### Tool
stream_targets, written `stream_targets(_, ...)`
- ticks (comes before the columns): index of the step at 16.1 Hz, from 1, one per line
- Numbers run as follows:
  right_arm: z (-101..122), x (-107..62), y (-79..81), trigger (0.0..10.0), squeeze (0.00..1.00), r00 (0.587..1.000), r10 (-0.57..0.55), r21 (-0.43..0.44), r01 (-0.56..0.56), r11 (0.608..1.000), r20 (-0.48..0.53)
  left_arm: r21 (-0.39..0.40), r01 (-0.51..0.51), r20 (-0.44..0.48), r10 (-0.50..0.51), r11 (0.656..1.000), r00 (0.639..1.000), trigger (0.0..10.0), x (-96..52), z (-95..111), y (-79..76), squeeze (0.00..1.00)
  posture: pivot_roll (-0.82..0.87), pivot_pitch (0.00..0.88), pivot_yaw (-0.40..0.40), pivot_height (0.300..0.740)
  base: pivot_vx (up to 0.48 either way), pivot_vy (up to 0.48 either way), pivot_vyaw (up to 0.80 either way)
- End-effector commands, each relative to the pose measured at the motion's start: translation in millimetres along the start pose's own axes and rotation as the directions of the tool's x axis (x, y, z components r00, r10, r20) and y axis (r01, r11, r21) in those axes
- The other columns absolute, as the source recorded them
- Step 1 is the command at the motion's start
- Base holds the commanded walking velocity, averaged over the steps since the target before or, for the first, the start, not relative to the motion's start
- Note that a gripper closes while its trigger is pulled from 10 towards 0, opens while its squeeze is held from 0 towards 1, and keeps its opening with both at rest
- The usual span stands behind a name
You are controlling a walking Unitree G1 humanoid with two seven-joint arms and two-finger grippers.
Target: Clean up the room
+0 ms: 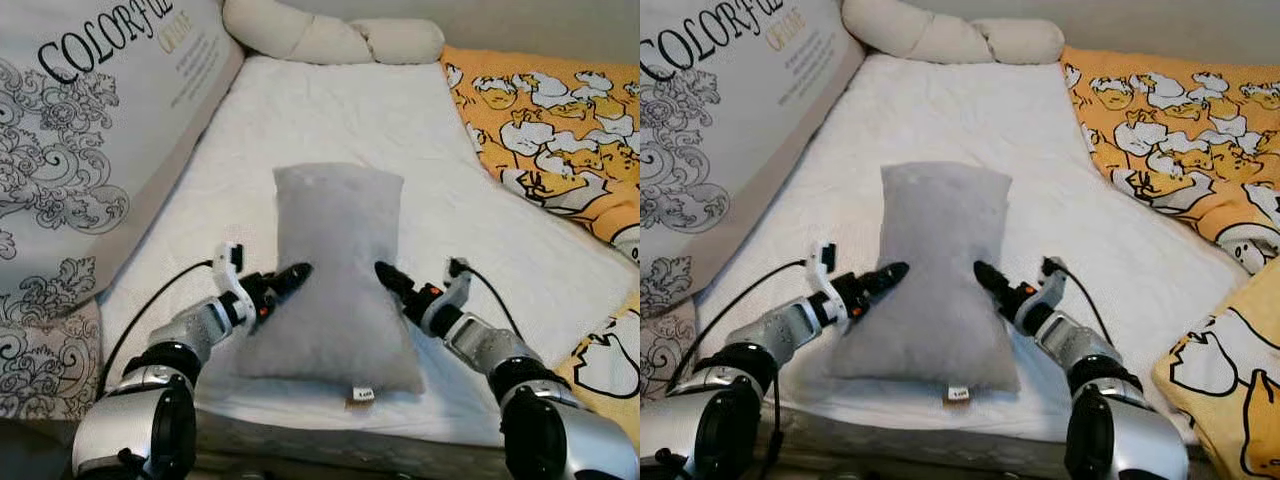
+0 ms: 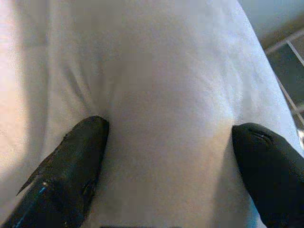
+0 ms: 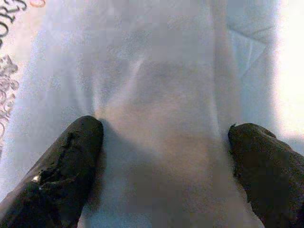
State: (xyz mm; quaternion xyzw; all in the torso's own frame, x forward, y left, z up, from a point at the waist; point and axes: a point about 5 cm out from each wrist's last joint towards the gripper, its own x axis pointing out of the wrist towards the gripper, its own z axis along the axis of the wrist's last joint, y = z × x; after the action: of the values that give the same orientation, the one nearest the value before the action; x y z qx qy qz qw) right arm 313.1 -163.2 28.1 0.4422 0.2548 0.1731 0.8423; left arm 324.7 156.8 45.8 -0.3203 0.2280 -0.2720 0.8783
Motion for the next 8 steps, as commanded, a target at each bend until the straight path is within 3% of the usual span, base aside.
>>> stream_targets(1,-1,-5.2,-5.3,10.0,1.00,1.000,-0.002,0.027,0.002,1.000,-0.006,-0.007,-0.030,-0.009,0.030,1.000,1.000,10.0,-4.1,-3,4.9,1.00,0.01,0.000,0.001,0.740,0.000,0.000,0.00)
stream_targets(2,-8,-6.8,-6.7,10.0,1.00,0.999,0.014,0.031,-0.013,0.999,-0.042,0.035,-0.021,-0.094,0.025,0.999,0.995,10.0,-7.4,-15,7.3,1.00,0.01,0.000,0.001,0.740,0.000,0.000,0.00)
stream_targets(4,-17,-7.6,-7.5,10.0,1.00,0.995,0.032,0.026,-0.030,0.999,-0.097,-0.036,0.030,-0.091,-0.034,0.999,0.995,10.0,-7.9,-20,4.7,1.00,0.01,0.000,0.002,0.740,0.000,0.000,0.00)
stream_targets(6,-28,-4.4,-0.8,10.0,0.98,0.985,0.109,0.073,-0.100,0.992,-0.135,-0.136,0.188,-0.081,-0.200,0.973,0.976,10.0,-2.6,-23,-9.7,1.00,0.01,0.000,0.006,0.740,0.000,0.000,0.00)
stream_targets(7,-29,-1.8,5.5,10.0,0.00,0.976,0.168,0.083,-0.158,0.984,-0.140,-0.139,0.234,-0.101,-0.249,0.962,0.963,10.0,0.1,-24,-15.3,1.00,0.01,0.000,0.008,0.740,0.000,0.000,0.00)
stream_targets(8,-29,-0.1,10.7,10.0,0.00,0.966,0.218,0.074,-0.209,0.975,-0.139,-0.149,0.267,-0.096,-0.283,0.952,0.954,10.0,1.7,-21,-19.1,1.00,0.00,0.000,0.012,0.740,0.000,0.000,0.00)
